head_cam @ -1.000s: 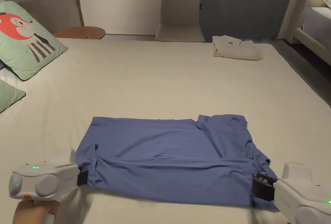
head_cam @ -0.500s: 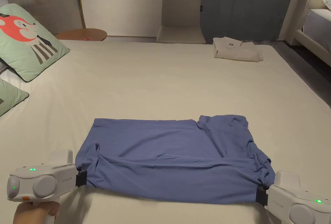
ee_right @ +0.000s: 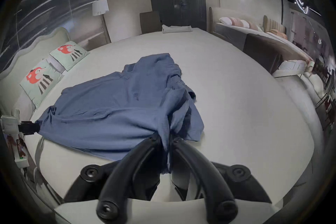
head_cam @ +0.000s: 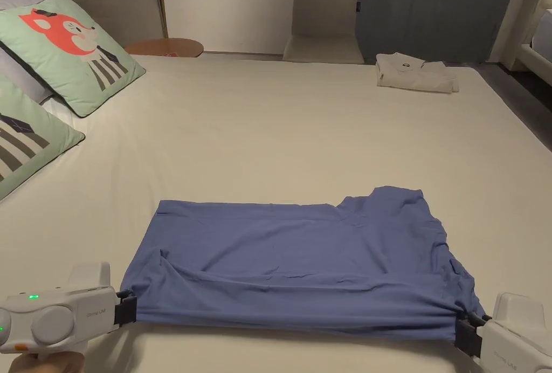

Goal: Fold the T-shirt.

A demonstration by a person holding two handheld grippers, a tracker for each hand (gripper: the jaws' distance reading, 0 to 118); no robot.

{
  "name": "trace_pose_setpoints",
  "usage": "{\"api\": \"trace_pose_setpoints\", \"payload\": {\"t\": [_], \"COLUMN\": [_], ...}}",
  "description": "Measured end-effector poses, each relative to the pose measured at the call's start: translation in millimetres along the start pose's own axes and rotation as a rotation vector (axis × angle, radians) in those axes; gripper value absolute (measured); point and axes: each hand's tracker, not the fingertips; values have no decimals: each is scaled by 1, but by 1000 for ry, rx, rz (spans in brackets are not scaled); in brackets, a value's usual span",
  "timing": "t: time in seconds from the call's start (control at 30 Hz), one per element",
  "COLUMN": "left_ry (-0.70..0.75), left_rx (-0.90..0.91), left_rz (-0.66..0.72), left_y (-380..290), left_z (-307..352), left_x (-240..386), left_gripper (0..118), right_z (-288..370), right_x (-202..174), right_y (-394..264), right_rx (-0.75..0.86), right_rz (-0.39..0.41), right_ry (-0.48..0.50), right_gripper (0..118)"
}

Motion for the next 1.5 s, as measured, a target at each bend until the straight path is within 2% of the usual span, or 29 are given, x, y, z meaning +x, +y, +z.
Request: {"api": "trace_pose_setpoints", "payload": {"t": [0.23, 0.4, 0.43, 0.47, 0.5, 0.53, 0.57, 0.6, 0.63, 0.83, 0.97, 1.03, 1.07, 1.1, 1.13, 1.17, 1.2, 1.23, 1.27, 1.3, 1.5], "left_ry": [38, 67, 75, 80, 71, 42, 17, 1, -3, -44, -39, -20, 1, 3, -2, -1, 6, 13, 27, 22, -7], "left_rx": [-82, -60, -59, -47, -22, 24, 74, 132, 205, 542, 683, 738, 768, 781, 797, 807, 813, 816, 811, 807, 759], "left_rz": [5, 3, -2, -3, 2, 16, 23, 35, 39, -12, -70, -83, -78, -72, -77, -75, -84, -92, -109, -121, -137], "left_y": [-28, -25, -22, -18, -14, -9, -2, 4, 9, 45, 55, 56, 56, 55, 54, 53, 53, 54, 56, 56, 69], "left_z": [-16, -15, -12, -9, -6, 1, 10, 19, 36, 90, 111, 113, 114, 114, 114, 113, 111, 110, 107, 104, 87], "left_x": [-4, 1, 4, 6, 7, 11, 17, 23, 35, 78, 105, 112, 117, 119, 121, 123, 125, 126, 128, 129, 126], "left_gripper": [7, 12, 25, 45, 68, 95, 107, 109, 109, 109, 109, 105, 99, 85, 79, 79, 58, 23, 0, 0, 0], "right_z": [-15, -3, 2, 12, 18, 25, 33, 34, 42, 77, 98, 100, 101, 101, 100, 99, 99, 97, 98, 94, 82], "right_x": [4, -3, -7, -12, -16, -21, -26, -29, -35, -68, -91, -97, -101, -103, -104, -106, -108, -110, -111, -113, -116], "right_y": [-41, -31, -26, -20, -12, -4, 5, 14, 24, 72, 92, 96, 97, 98, 98, 99, 99, 100, 102, 103, 113], "right_rx": [-93, -82, -67, -35, 1, 33, 73, 119, 168, 414, 553, 603, 624, 626, 634, 648, 653, 659, 664, 662, 645], "right_rz": [-46, -50, -40, -23, -9, 2, 3, 6, 19, 102, 148, 163, 168, 168, 169, 173, 174, 175, 176, 190, 184], "right_ry": [-24, -31, -36, -46, -49, -36, -23, -15, -7, -1, -25, -39, -44, -46, -47, -46, -47, -48, -59, -52, -45], "right_gripper": [7, 9, 17, 32, 54, 84, 100, 109, 109, 109, 107, 96, 89, 84, 80, 80, 66, 37, 9, 1, 1]}}
